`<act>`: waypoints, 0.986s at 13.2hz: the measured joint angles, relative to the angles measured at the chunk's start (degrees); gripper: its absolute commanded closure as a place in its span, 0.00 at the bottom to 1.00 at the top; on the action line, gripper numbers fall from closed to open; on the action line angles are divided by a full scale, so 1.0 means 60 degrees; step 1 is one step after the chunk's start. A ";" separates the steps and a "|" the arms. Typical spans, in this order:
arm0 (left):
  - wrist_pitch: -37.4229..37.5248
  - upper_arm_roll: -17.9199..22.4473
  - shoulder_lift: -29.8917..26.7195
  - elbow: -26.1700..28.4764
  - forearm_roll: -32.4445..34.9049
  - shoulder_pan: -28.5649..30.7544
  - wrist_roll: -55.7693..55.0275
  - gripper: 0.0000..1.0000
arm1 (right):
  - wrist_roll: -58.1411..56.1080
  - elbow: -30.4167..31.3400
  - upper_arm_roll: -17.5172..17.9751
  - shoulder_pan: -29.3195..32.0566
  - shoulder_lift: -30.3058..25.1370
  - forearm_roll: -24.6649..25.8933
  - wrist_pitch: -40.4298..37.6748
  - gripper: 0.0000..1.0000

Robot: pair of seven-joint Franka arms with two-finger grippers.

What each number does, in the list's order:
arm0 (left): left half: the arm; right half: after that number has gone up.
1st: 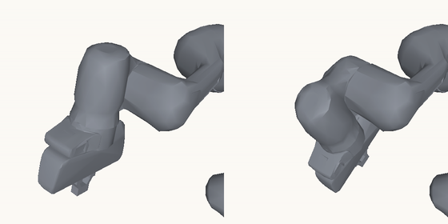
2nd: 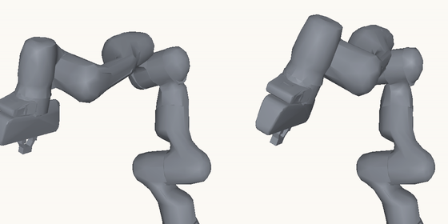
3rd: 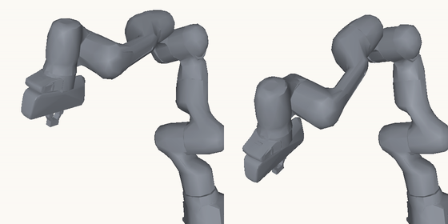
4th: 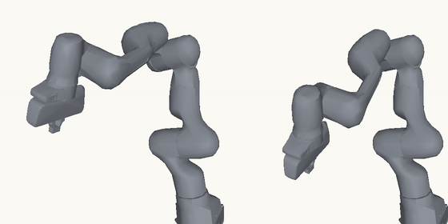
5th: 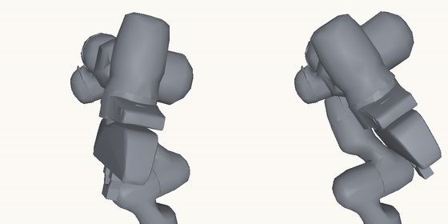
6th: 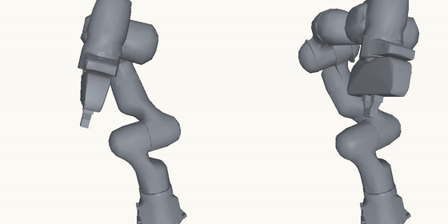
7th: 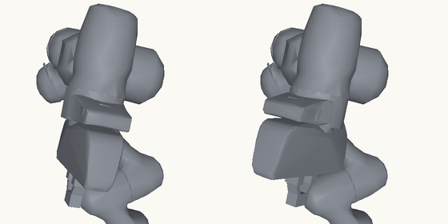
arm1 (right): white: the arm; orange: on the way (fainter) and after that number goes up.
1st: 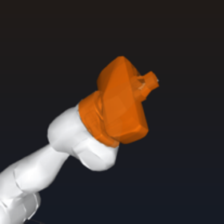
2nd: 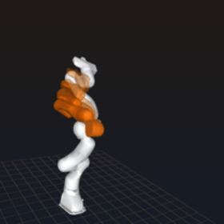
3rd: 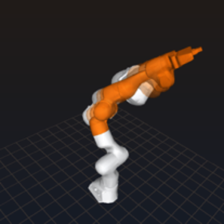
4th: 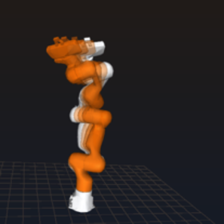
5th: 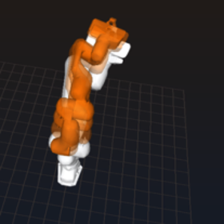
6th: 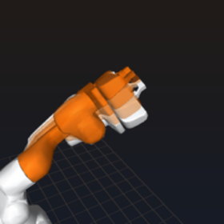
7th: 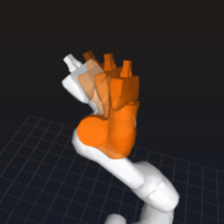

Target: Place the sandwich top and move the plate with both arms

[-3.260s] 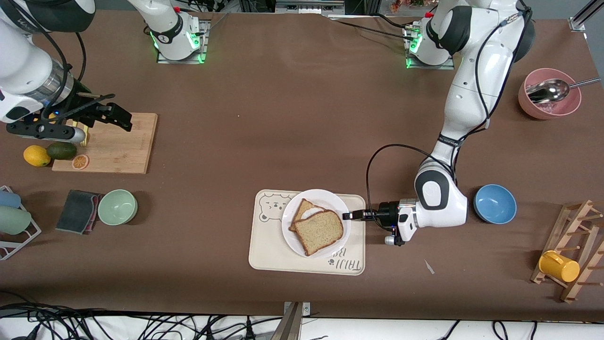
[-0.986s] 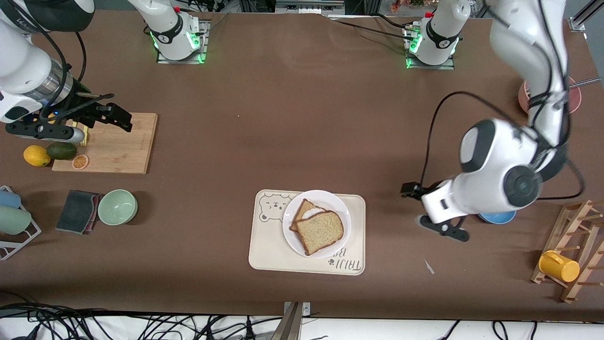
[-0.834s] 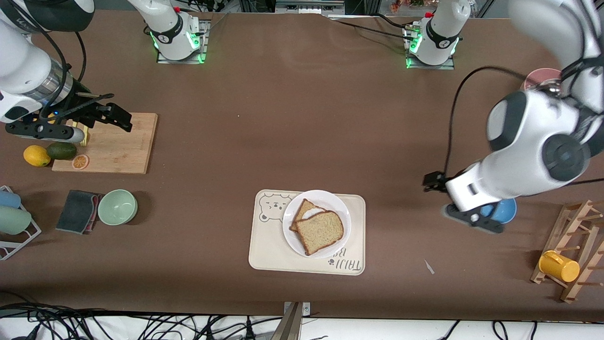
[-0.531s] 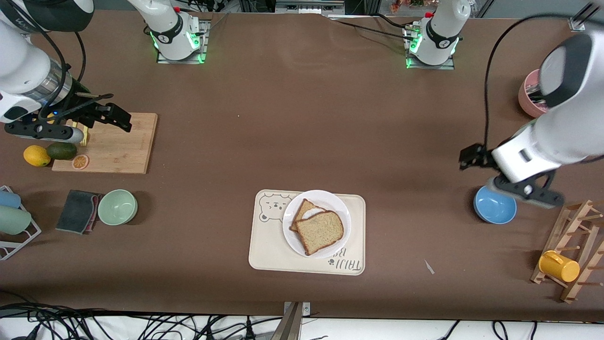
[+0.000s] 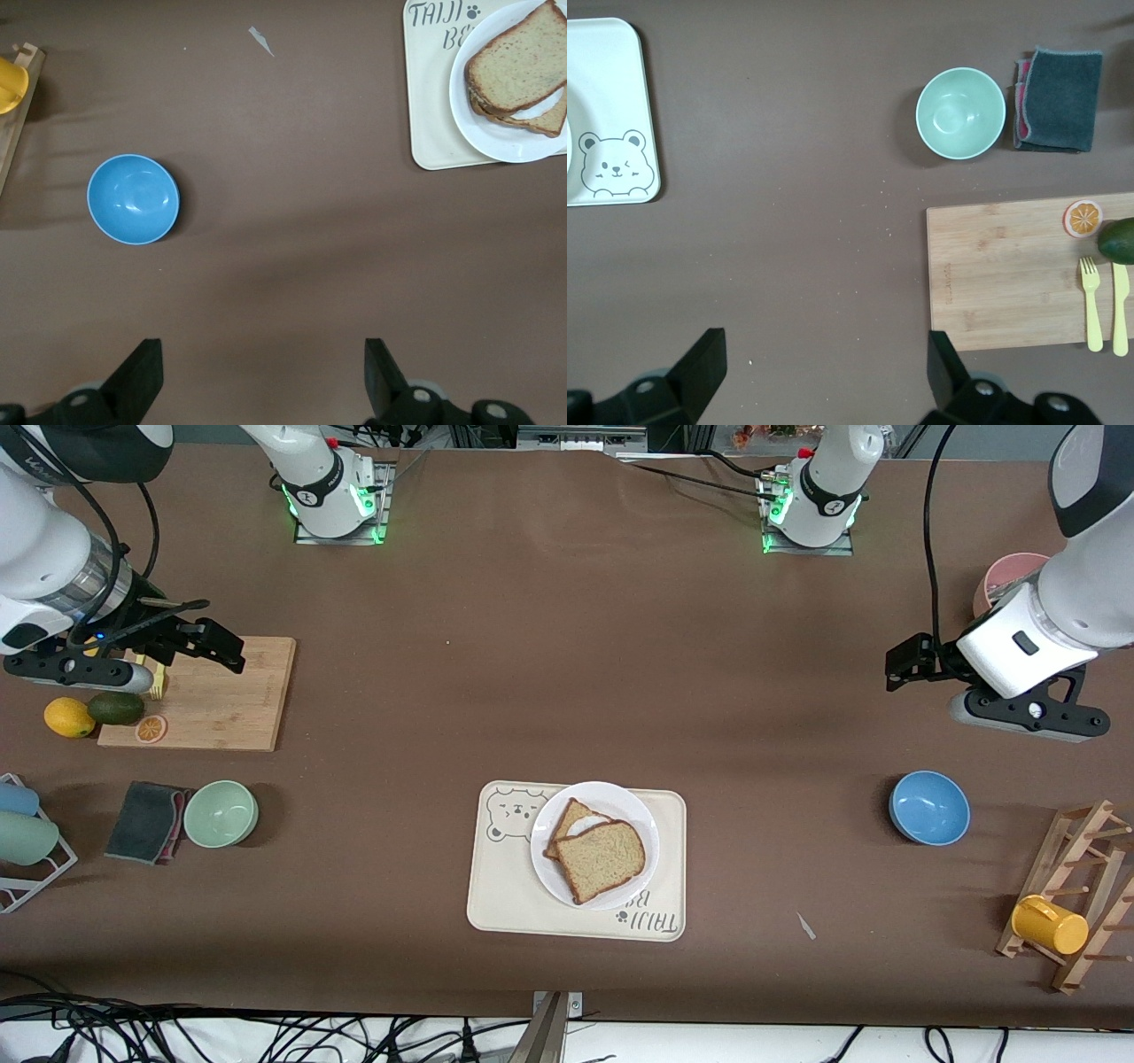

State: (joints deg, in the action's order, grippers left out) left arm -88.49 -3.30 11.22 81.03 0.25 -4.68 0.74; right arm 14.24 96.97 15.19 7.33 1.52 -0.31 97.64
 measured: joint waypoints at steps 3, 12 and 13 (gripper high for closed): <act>-0.0939 0.0054 -0.0791 0.0921 0.0000 0.0179 -0.0046 0.00 | 0.0000 -0.0008 -0.0006 0.0000 -0.0001 0.0000 0.0004 0.00; -0.1452 0.0061 -0.2141 0.2627 0.0000 0.0486 -0.0049 0.00 | -0.0119 -0.0018 -0.0234 0.0004 -0.0001 0.0000 0.0006 0.00; -0.1439 0.0059 -0.2141 0.2640 0.0000 0.0486 -0.0049 0.00 | -0.0121 -0.0018 -0.0240 0.0003 -0.0001 0.0000 0.0006 0.00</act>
State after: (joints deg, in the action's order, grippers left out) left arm -97.12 -2.95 -1.63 96.86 0.26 -1.76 0.45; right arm 13.52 96.86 13.75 7.35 1.52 -0.31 97.68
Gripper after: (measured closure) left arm 0.000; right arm 0.000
